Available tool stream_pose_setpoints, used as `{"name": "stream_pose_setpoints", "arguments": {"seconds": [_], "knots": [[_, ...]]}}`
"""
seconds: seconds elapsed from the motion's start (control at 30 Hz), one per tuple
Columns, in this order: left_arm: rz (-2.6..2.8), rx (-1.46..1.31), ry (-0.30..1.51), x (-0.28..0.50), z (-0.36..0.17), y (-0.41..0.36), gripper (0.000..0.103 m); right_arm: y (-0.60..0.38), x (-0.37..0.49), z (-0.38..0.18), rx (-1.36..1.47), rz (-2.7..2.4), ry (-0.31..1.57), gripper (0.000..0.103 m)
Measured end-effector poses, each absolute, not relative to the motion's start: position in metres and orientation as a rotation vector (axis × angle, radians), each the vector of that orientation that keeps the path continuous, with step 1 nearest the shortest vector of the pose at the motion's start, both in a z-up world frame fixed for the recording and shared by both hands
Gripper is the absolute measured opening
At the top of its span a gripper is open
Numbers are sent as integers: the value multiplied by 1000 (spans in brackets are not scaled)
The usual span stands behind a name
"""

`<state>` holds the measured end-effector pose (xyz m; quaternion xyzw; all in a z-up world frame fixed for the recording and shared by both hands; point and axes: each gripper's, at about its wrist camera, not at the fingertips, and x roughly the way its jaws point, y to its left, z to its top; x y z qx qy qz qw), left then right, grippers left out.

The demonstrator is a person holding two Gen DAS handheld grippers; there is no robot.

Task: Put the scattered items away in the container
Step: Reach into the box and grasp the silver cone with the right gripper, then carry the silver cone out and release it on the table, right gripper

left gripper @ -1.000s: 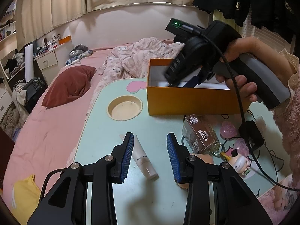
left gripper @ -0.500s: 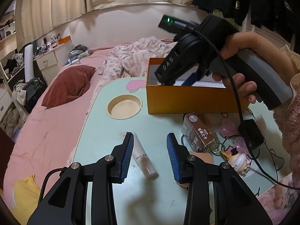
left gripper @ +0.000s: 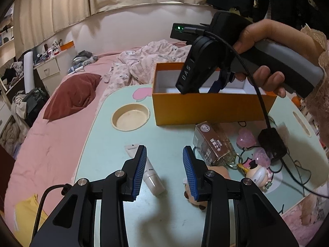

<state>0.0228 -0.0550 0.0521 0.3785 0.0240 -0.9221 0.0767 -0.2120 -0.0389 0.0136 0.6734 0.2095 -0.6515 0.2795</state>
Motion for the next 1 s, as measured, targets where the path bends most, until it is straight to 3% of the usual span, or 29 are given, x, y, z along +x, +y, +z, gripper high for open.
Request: {"name": "stream_pose_setpoints", "arguments": {"seconds": [0.13, 0.2, 0.3, 0.73, 0.77, 0.83, 0.87, 0.9, 1.0], "knots": [[-2769, 1105, 102, 26, 57, -58, 38, -36, -211, 13, 1799, -1742, 553, 44], [-2768, 1093, 105, 27, 59, -59, 38, -37, -209, 15, 1790, -1724, 536, 28], [-2770, 1093, 106, 28, 60, -59, 38, -40, -204, 17, 1769, -1712, 520, 16], [-2783, 1106, 87, 28, 61, -56, 38, -46, -192, 25, 1696, -1778, 586, 11], [-2788, 1108, 87, 27, 61, -55, 38, -46, -192, 27, 1684, -1788, 595, 13], [-2800, 1109, 96, 24, 63, -56, 38, -44, -193, 29, 1685, -1794, 570, 33], [-2807, 1109, 104, 21, 64, -57, 38, -41, -194, 31, 1690, -1793, 535, 53], [-2813, 1112, 112, 17, 64, -57, 38, -40, -195, 32, 1701, -1788, 500, 61], [-2827, 1124, 138, 3, 68, -63, 38, -40, -199, 31, 1751, -1762, 481, 61]]}}
